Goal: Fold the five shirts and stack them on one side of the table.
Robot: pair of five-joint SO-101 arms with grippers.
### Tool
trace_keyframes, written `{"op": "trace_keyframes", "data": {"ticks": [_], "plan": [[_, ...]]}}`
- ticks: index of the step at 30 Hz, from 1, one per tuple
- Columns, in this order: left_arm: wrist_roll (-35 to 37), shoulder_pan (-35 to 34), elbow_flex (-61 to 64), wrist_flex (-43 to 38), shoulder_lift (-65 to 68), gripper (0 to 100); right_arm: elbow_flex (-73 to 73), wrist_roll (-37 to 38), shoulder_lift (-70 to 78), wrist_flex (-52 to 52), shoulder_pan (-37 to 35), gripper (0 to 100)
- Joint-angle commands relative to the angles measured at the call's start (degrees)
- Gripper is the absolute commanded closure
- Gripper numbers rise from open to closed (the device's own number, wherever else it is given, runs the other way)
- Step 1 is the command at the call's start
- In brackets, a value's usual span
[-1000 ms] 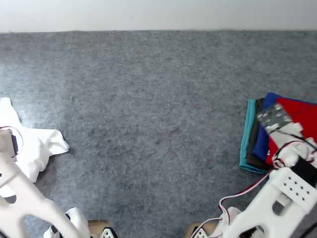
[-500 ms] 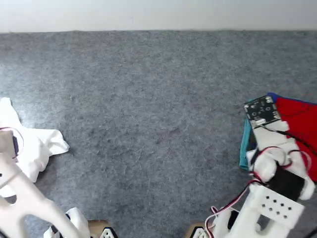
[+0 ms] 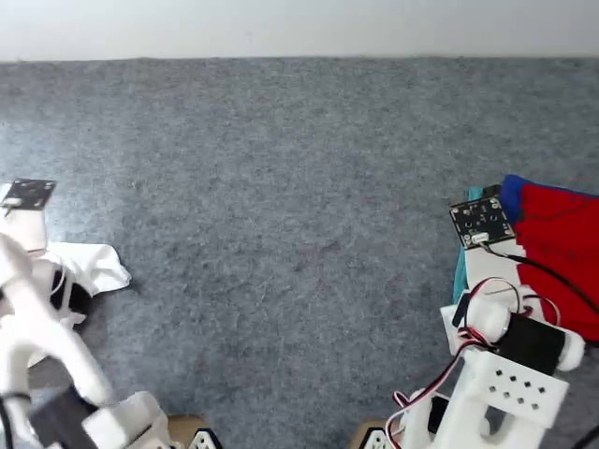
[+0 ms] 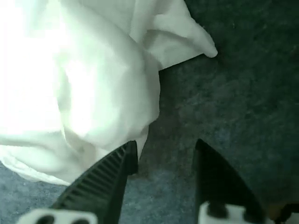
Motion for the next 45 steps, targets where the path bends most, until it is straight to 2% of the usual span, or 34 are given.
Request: {"op": "trace_keyframes", "data": {"ticks": [1, 7, 16, 26, 40, 45], "plan": [[-0.7, 4.7, -6.0, -0.4, 3.3, 80, -1.8, -0.7, -0.7, 2.4, -0.7, 98.7], [-0.6, 11.4, -8.2, -0.6, 8.3, 80, -2.0, -0.7, -1.2, 7.2, -0.4, 98.7], [1.6, 13.5, -8.3, -9.4, 20.3, 80, -2.2, -0.6, -1.2, 7.8, -0.4, 98.7], [11.7, 18.9, -8.0, -16.8, 22.2, 80, -2.2, -0.6, -1.2, 7.9, -0.4, 98.7], [13.0, 19.1, -7.3, -17.2, 22.3, 86, -2.2, -0.4, -1.2, 6.9, -0.7, 98.7], [13.0, 19.1, -8.0, -17.2, 27.3, 87, -2.2, -0.4, -1.2, 6.4, -0.7, 98.7]]}}
